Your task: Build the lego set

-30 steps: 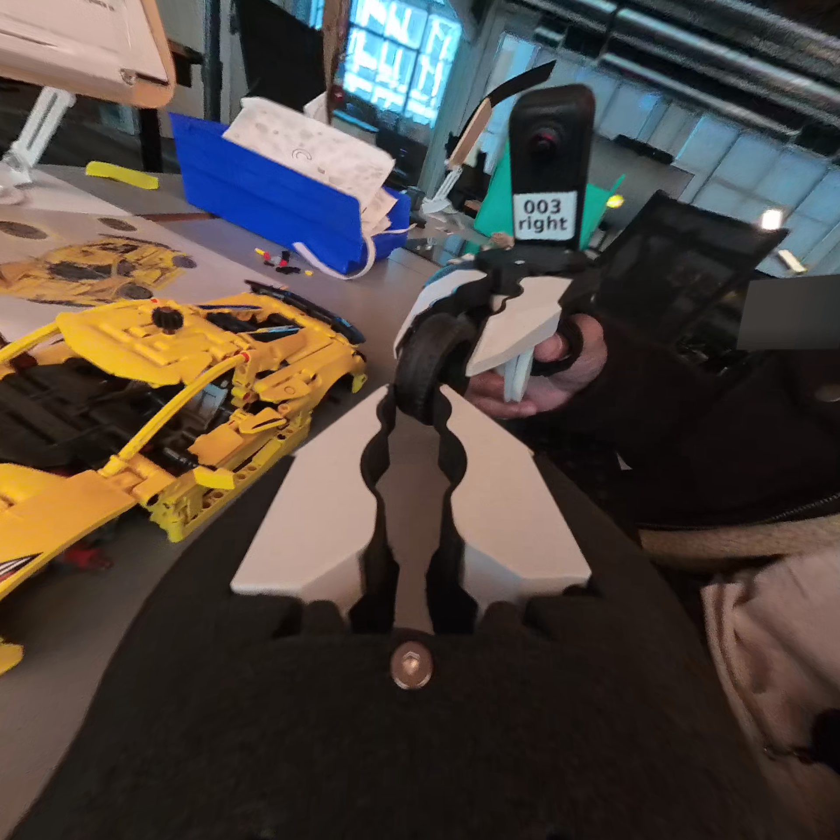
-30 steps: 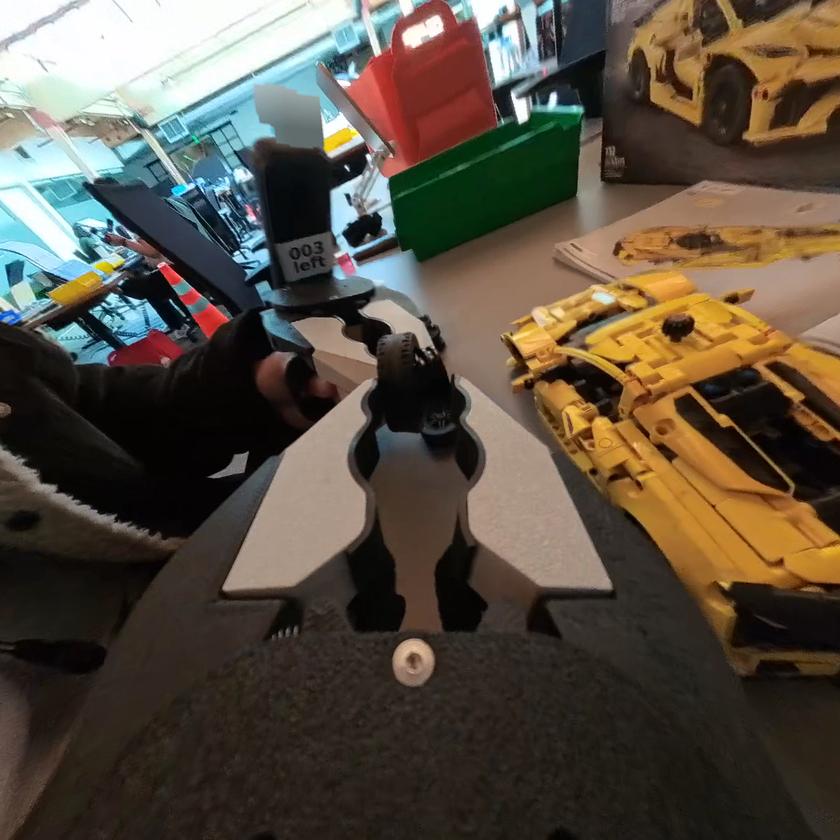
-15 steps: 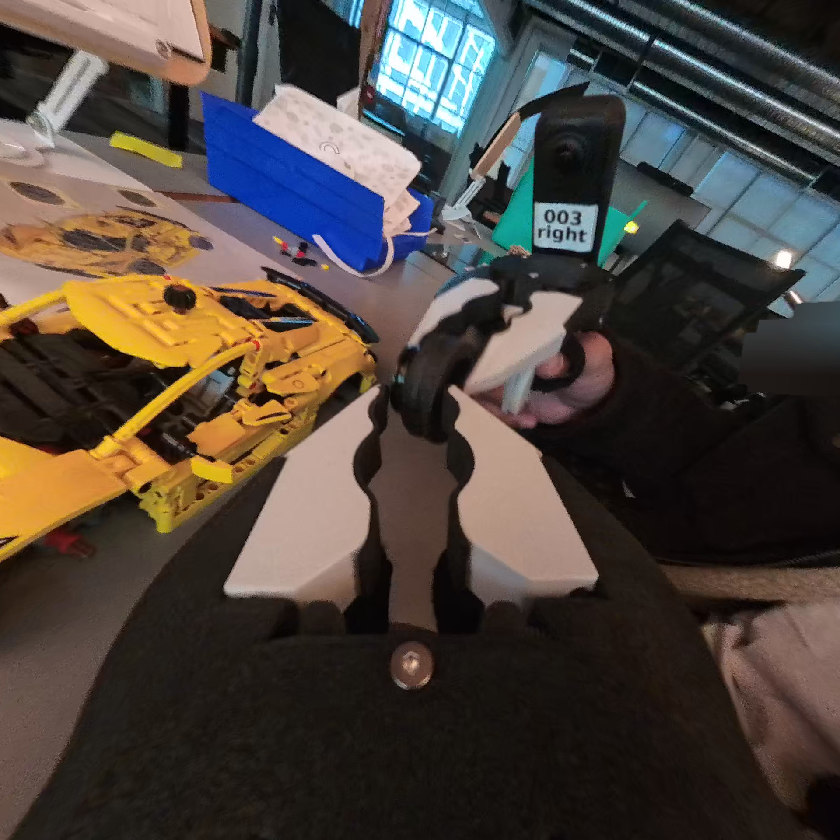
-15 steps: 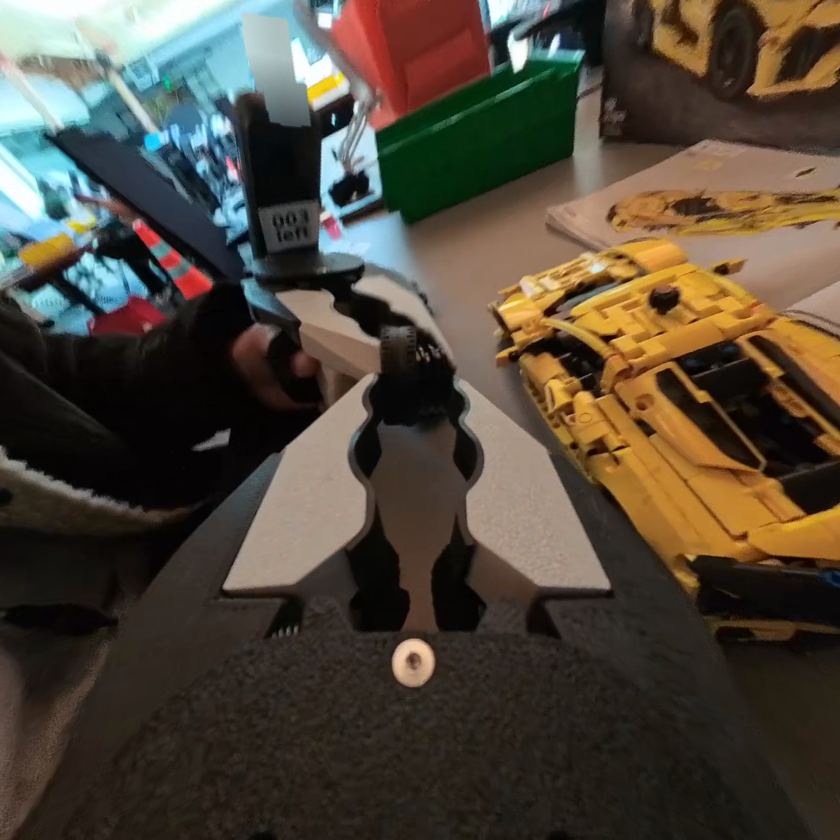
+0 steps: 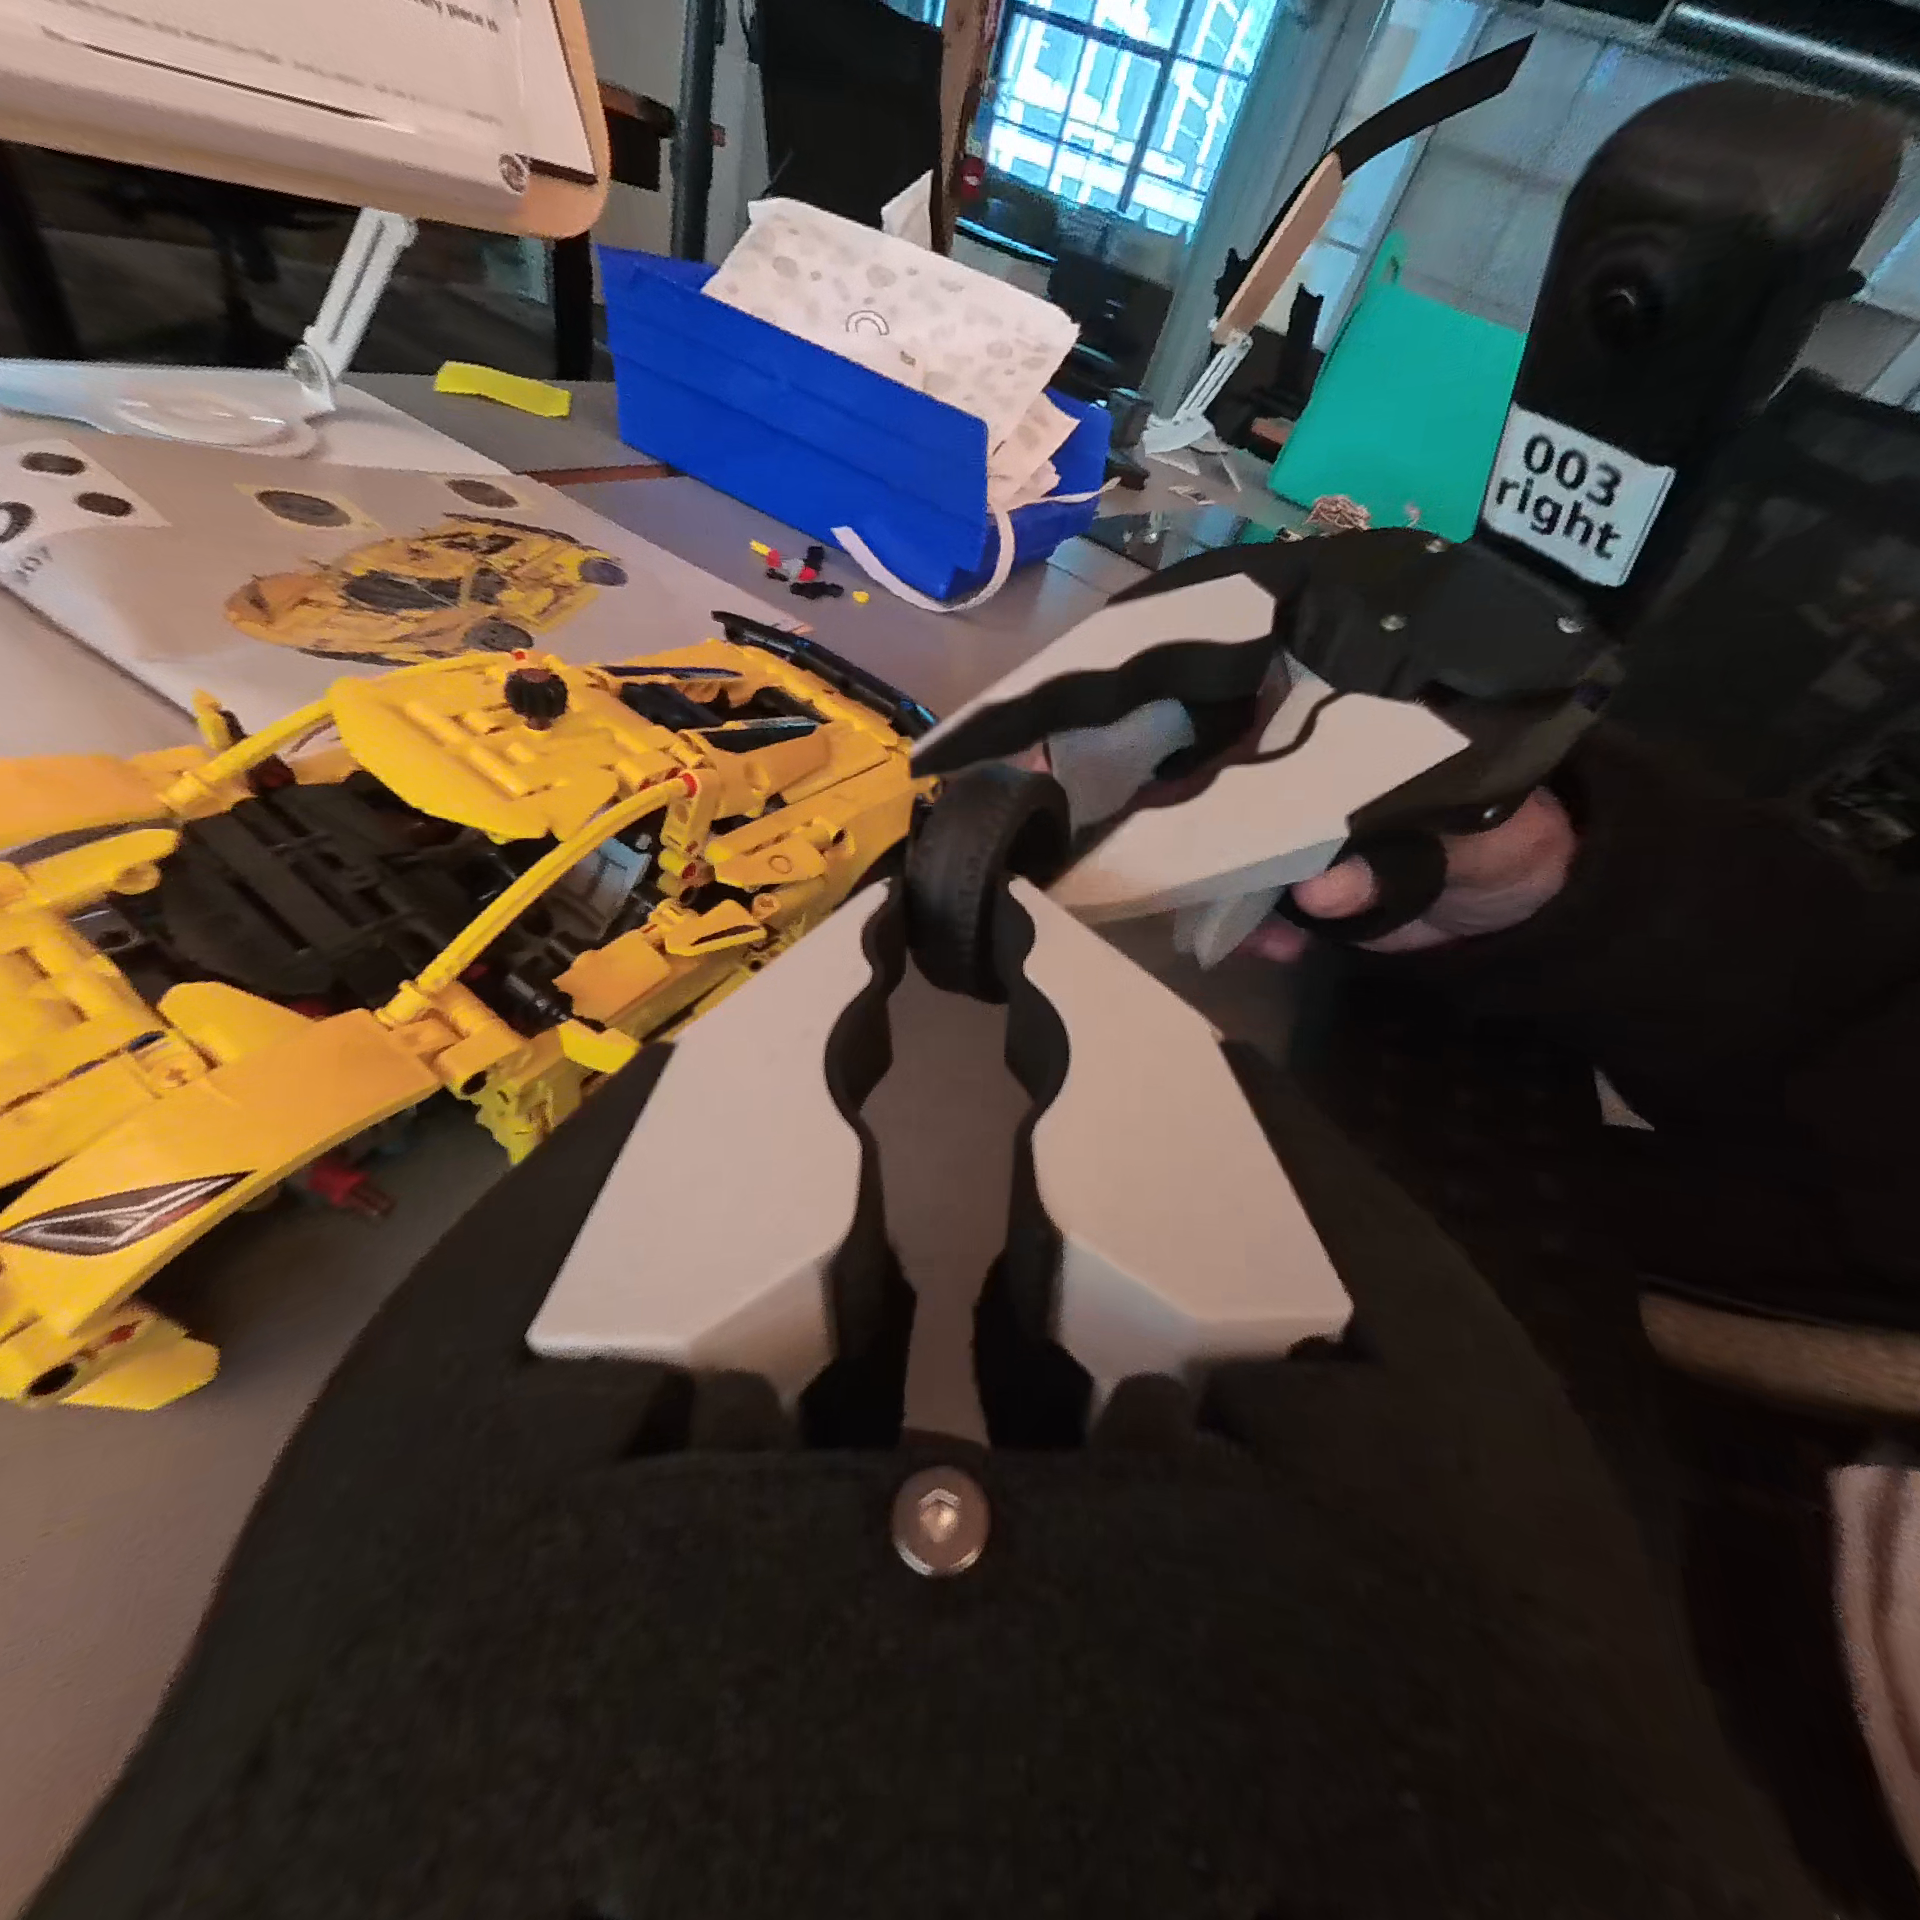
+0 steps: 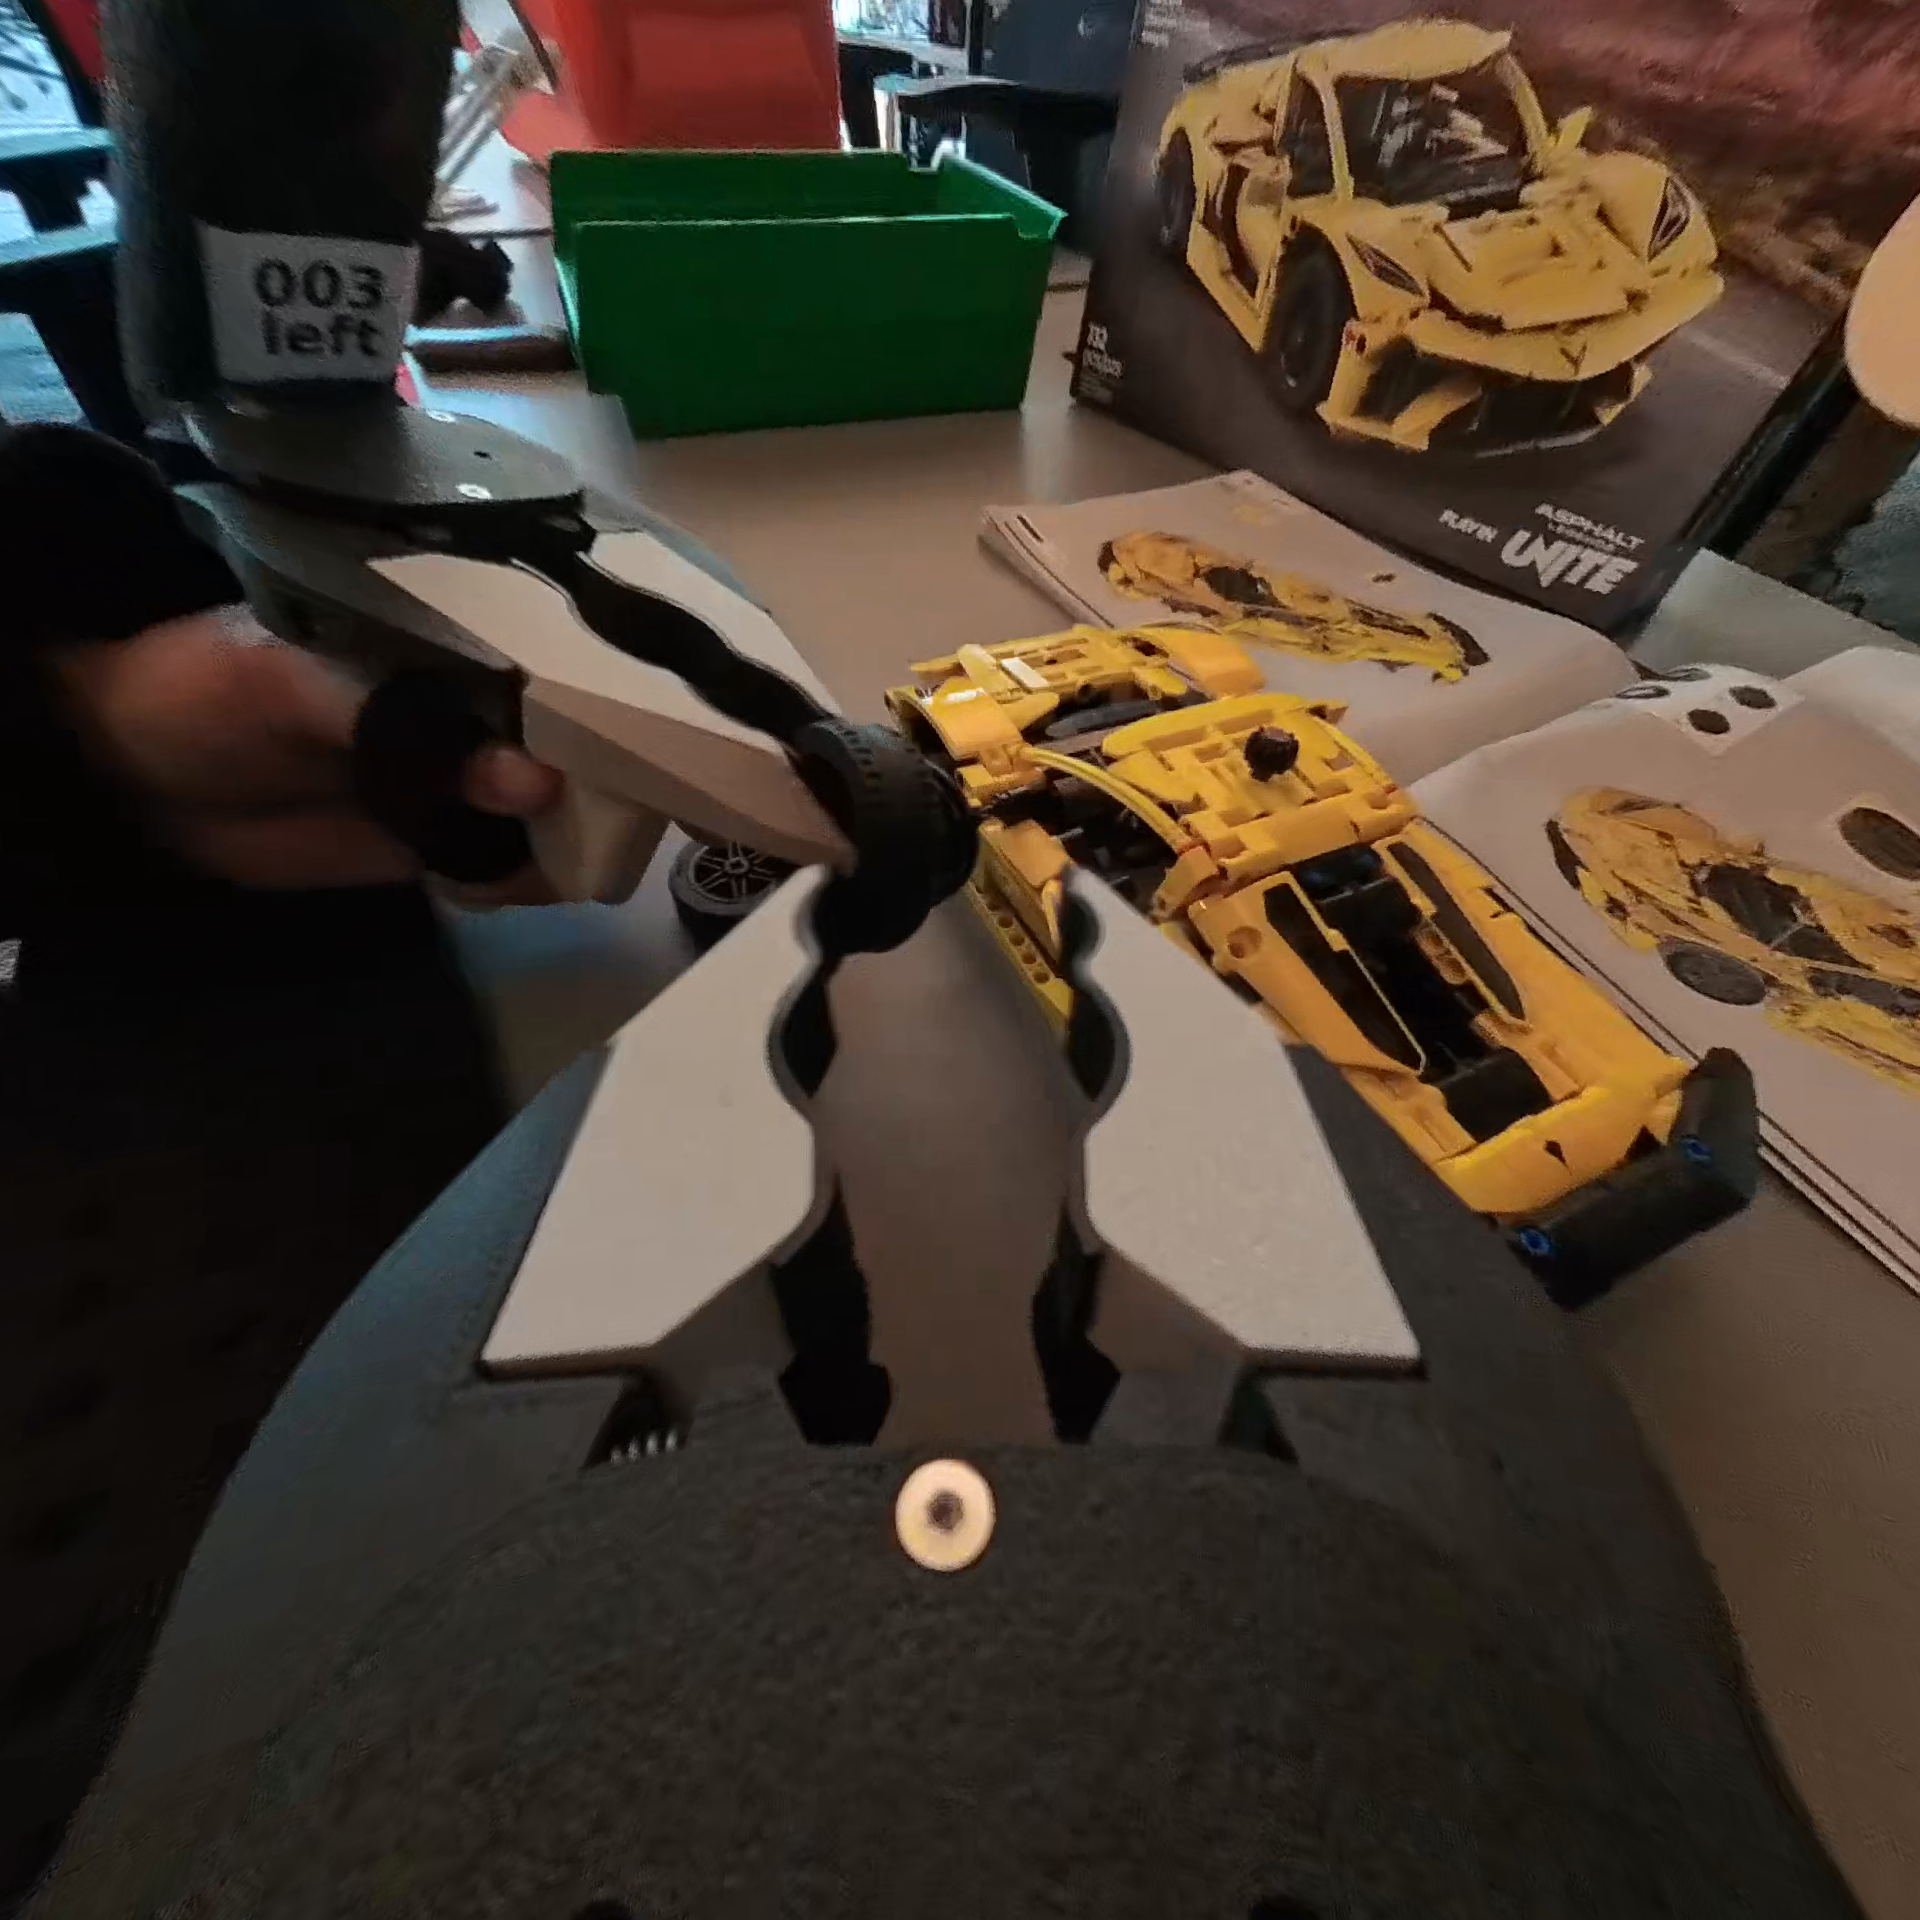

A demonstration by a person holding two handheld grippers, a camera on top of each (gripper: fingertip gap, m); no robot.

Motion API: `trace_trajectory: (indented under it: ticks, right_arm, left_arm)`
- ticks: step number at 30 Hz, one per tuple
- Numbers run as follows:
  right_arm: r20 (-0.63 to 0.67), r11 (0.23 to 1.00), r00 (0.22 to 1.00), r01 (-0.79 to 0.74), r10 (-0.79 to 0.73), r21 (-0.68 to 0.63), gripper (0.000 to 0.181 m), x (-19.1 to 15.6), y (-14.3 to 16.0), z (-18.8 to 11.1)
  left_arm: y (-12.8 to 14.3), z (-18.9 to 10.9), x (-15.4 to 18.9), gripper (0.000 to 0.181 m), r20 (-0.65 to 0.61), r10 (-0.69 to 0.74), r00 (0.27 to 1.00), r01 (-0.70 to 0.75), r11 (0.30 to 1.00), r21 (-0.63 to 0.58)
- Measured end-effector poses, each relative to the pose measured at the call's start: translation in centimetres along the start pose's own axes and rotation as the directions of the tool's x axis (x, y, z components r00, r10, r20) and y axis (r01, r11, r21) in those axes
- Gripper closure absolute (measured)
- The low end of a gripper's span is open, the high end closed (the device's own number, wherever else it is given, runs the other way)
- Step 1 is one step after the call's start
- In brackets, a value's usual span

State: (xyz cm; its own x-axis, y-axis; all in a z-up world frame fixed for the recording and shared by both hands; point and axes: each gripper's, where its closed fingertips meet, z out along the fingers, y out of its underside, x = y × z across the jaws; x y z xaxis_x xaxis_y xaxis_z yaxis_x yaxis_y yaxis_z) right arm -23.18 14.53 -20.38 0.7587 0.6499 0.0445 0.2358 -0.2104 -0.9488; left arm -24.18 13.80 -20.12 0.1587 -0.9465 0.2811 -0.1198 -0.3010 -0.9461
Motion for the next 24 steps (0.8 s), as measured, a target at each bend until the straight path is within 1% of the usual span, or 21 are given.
trace_trajectory:
  ticks: [1,2,3,5,7,9,12,16,18,22,24]
  right_arm:
    - [0.017,1.0,1.0,-0.017,0.017,0.016,0.148,-0.3,-0.2,0.0]
    - [0.068,0.998,0.997,-0.045,0.042,0.042,0.162,-1.0,-0.5,0.1]
    - [0.075,0.996,0.995,-0.068,0.063,0.064,0.162,-1.1,-0.8,0.0]
    - [0.107,0.994,0.992,-0.078,0.069,0.081,0.163,-1.3,-1.1,-0.2]
    - [0.197,0.978,0.968,-0.18,0.156,0.107,0.163,-1.7,-1.7,-0.7]
    - [0.258,0.953,0.938,-0.271,0.231,0.133,0.164,-1.6,-2.4,-1.2]
    - [0.295,0.953,0.922,-0.288,0.251,0.091,0.166,-1.7,-1.9,-1.4]
    - [0.346,0.943,0.889,-0.33,0.299,0.033,0.167,-2.0,-1.3,-1.7]
    - [0.369,0.939,0.872,-0.344,0.323,-0.009,0.168,-2.1,-0.9,-1.9]
    - [0.435,0.914,0.812,-0.401,0.388,-0.066,0.17,-2.5,-0.6,-2.3]
    - [0.496,0.896,0.762,-0.436,0.417,-0.084,0.17,-3.0,-0.9,-2.8]
  left_arm:
    - [-0.2,-0.1,0.0,0.165,0.003,-0.002,1.0,0.002,1.0,0.012]
    - [-0.5,-0.2,0.0,0.165,0.002,-0.001,1.0,0.001,1.0,0.027]
    - [-0.7,-0.3,0.1,0.166,-0.003,0.001,1.0,0.0,0.999,0.043]
    - [-0.8,-0.5,0.6,0.166,-0.055,-0.035,0.998,0.038,0.998,0.057]
    - [-1.2,-0.7,1.2,0.166,-0.11,-0.046,0.993,0.054,0.996,0.076]
    - [-1.3,-0.7,2.2,0.166,-0.147,-0.021,0.989,0.032,0.997,0.073]
    - [-1.1,-0.7,2.5,0.166,-0.123,0.046,0.991,-0.038,0.997,0.064]
    - [-0.9,-0.5,2.8,0.166,-0.143,0.047,0.989,-0.04,0.998,0.056]
    - [-0.6,-0.4,3.0,0.165,-0.17,0.022,0.985,-0.015,0.999,0.043]
    - [-0.5,-0.4,3.8,0.164,-0.221,0.016,0.975,-0.008,0.999,0.037]
    - [-0.7,-0.7,4.3,0.164,-0.269,0.005,0.963,0.008,0.999,0.045]
